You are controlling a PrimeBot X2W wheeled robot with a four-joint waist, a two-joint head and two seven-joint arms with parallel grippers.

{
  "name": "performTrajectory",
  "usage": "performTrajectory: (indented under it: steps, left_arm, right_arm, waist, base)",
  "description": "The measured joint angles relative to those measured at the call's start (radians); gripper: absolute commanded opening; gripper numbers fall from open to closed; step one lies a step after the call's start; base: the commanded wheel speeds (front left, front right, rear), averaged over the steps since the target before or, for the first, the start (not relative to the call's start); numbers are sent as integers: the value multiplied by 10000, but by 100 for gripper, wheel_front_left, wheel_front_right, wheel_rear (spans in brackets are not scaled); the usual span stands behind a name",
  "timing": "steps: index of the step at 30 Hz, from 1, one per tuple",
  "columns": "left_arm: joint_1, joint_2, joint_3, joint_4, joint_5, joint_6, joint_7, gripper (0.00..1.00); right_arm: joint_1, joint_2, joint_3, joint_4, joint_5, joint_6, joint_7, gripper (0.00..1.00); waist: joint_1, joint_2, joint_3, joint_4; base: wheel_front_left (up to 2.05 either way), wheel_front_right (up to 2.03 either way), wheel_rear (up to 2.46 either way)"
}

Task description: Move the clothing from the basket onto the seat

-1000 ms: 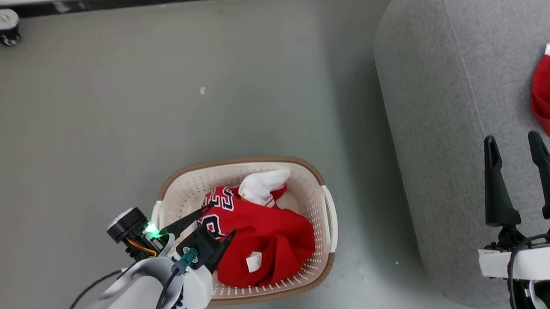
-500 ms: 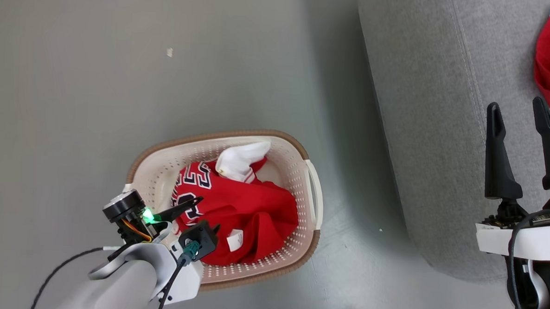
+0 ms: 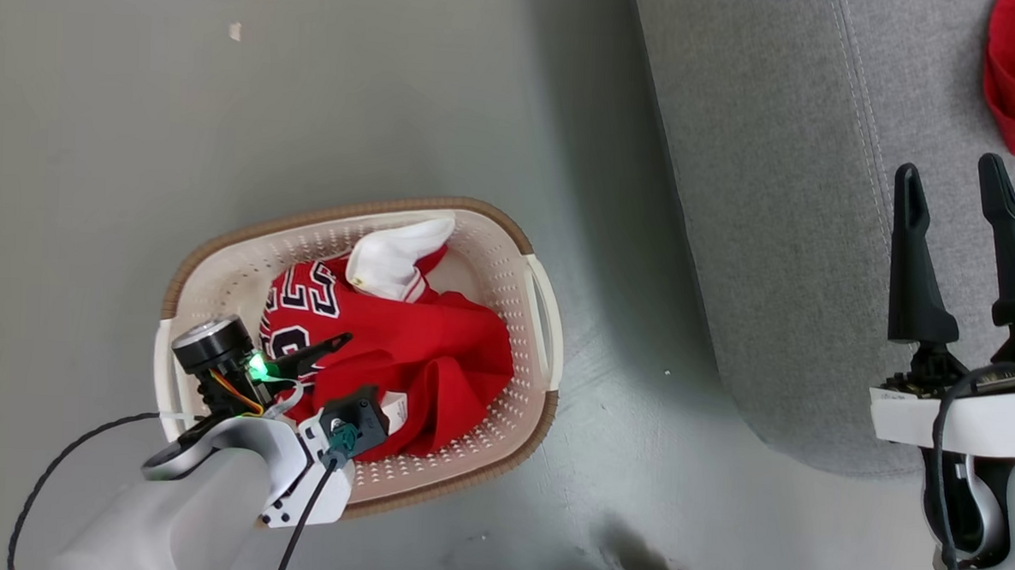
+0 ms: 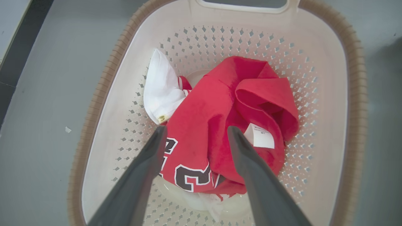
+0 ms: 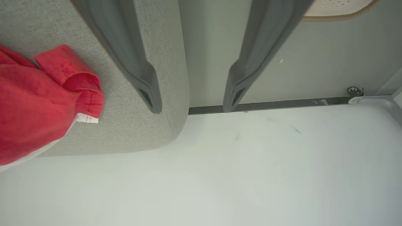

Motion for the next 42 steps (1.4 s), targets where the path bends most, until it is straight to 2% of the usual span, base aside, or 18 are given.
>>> performTrajectory:
  steps: [12,16,34,35,36,42]
  left_arm:
    - [-586,84,-159,761,529,453,-142,100]
    - [-620,52,-174,1034,602,708,-142,100]
    - [-1545,171,-71,1941,794,1319,-184,100]
    - [-1558,163,-73,1952,794,1321,-188,39]
    - [-1561,148,-81,1964,796,1321,-207,0]
    - [-1624,-65,-180,1973,853,1404,-447,0]
  right_arm:
    - [-556,23,280,207,253,0,-102,100]
    - [-617,27,359,322,278,0,-105,100]
    - [-1371,31,495,650,802,0,-221,100]
    - [-1384,31,495,667,803,0,-221,100]
    - [-1423,33,491,671,826,0,-221,100]
    - [-1947,33,368,669,871,0,-221,100]
  waist:
    - [0,0,834,-493]
    - [0,0,1096,-630]
    - [0,0,2084,-1057]
    - [0,0,2117,-1064]
    - [0,0,2146,-1068]
    - [1,0,2142,-1005]
  base:
    - [0,0,0]
    - [0,0,0]
    - [0,0,0]
    - [0,0,0]
    - [0,0,0]
    - [0,0,0]
